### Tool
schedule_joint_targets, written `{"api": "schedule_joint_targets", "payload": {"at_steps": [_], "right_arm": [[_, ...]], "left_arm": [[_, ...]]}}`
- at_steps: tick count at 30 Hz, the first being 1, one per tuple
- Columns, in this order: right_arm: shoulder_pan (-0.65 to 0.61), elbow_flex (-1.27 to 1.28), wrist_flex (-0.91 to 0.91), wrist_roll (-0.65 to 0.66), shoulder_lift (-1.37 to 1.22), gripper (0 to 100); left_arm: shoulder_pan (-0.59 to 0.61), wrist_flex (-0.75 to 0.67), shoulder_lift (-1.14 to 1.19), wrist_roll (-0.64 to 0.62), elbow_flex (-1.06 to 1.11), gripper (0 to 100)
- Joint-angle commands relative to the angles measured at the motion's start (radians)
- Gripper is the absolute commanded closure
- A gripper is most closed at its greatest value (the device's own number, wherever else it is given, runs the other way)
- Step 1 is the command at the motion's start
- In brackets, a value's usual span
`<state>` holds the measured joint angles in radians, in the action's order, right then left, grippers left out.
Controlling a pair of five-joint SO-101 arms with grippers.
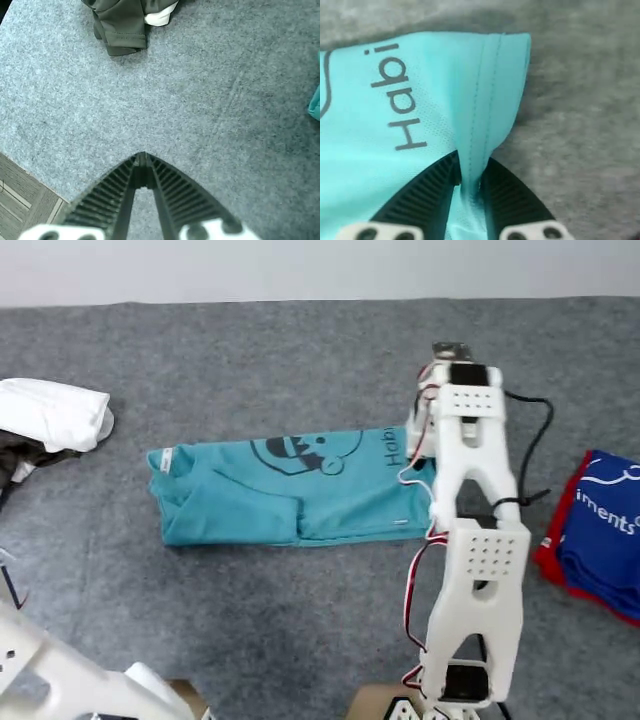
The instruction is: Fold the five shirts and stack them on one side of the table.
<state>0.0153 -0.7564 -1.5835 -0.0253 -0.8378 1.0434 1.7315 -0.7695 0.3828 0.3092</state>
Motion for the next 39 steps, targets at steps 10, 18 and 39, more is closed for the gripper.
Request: {"api": "schedule_joint_targets", "payload": {"at_steps": [10, 18, 39], "right_arm": [[0.237, -0.023, 0.019, 0.207, 0.076, 98.8], [0.283, -0.023, -0.015, 0.298, 0.085, 98.8], [-0.363, -0.023, -0.119, 0.331, 0.268, 98.8]], "left_arm": [[-0.005, -0.012, -0.018, 0.006, -0.002, 100], [0.000, -0.009, -0.020, 0.006, -0.002, 100], [0.002, -0.009, -0.020, 0.002, -0.002, 100]]}}
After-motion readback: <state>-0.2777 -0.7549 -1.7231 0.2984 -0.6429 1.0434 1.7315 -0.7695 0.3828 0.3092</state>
